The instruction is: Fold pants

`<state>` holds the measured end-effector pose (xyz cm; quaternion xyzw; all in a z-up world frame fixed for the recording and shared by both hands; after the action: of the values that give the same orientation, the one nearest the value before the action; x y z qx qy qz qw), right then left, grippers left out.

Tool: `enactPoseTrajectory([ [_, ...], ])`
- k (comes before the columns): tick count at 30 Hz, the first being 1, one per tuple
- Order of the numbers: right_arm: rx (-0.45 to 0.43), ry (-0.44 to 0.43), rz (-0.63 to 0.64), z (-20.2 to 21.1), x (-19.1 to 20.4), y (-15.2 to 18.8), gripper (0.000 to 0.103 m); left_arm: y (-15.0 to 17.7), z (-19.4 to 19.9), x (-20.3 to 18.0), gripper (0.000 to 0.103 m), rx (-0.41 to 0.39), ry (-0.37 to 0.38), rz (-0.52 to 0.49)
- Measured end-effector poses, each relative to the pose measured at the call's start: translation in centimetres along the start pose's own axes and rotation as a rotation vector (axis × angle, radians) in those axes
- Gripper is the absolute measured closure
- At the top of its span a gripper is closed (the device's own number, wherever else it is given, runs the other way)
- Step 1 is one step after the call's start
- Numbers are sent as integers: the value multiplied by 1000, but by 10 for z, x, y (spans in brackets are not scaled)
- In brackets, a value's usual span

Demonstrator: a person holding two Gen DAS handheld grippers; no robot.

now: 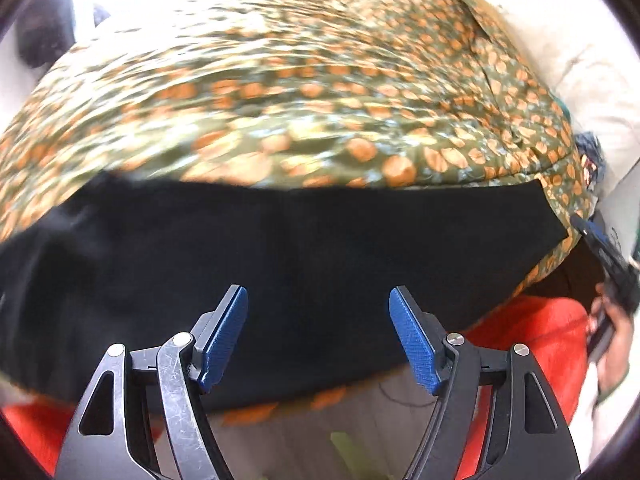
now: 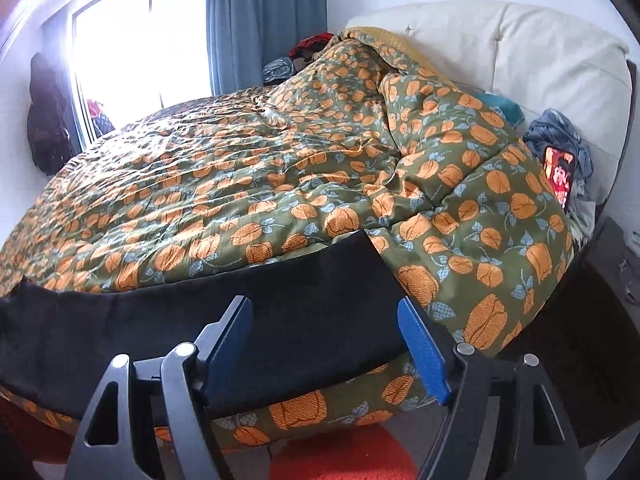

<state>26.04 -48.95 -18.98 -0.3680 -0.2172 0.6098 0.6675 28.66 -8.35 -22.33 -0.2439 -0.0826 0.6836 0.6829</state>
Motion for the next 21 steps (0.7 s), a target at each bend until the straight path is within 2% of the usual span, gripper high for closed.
enactPoseTrajectory([
  [4,-9,5,23,1,2,-1,22,-33,-51,-35,28,37,-50,-100],
  [9,-3,-4,19,-2,1,0,22,-55,-92,-49,28,70,-100,-96],
  [12,0,-8,14,-3,-1,0,22,-59,-106,-55,28,86,-120,-92],
  [16,7,-24,-10,-5,-4,1,22,-61,-116,-70,28,71,-161,-152],
  [18,6,-29,-20,-6,-5,0,22,-59,-122,-72,27,76,-204,-178],
  [21,1,-34,-21,-6,-5,-1,22,-50,-127,-72,27,94,-223,-169],
])
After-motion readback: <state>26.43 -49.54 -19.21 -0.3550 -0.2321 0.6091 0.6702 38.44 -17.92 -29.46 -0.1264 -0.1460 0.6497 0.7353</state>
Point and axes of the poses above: each gripper's, at about its wrist camera, not at the fingertips, and z roughly against the way its jaws point, x to its left, y to its underside, the point moved 7 cm from there along -z, roughly the way its jaws point, and after that the axes turned 6 degrees about z, right-handed, at the moved point
